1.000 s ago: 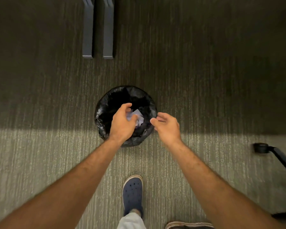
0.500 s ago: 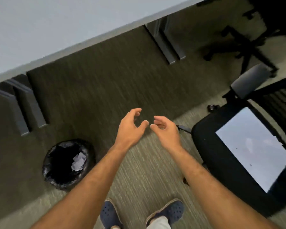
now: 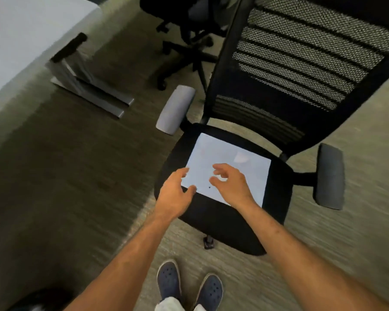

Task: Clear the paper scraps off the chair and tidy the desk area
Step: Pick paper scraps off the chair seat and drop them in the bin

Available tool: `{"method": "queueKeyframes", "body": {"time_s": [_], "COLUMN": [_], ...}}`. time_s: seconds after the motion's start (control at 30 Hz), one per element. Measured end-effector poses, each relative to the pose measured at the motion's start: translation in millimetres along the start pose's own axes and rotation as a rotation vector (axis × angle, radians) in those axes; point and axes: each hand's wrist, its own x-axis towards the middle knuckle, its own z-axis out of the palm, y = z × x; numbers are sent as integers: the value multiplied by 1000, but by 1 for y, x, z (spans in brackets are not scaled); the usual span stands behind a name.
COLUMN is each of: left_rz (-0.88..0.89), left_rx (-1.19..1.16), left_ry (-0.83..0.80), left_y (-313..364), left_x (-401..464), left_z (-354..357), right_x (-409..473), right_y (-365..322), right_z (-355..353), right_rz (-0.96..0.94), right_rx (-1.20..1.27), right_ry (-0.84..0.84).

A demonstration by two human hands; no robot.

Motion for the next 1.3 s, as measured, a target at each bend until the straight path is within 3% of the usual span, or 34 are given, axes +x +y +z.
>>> {"method": "queueKeyframes", "body": {"time_s": [0.3, 0.57, 0.8, 1.0, 1.3], "left_rz": [100, 306, 399, 395, 350], "left_rx": [269, 742, 776, 708, 661], "left_ry": [-91, -245, -210, -192, -198], "left_y": [20, -7, -27, -32, -31], "left_x": [98, 149, 155, 153, 151], "left_z": [118, 184, 191, 184, 166], "right_x": [88, 163, 207, 227, 203], "right_y": [124, 166, 158, 154, 155], "right_z": [-68, -47, -25, -15, -5], "right_rz": [111, -42, -144, -107, -126], "right_rx": [-204, -461, -706, -727, -692], "right_ry": [146, 103, 187, 37, 65]}}
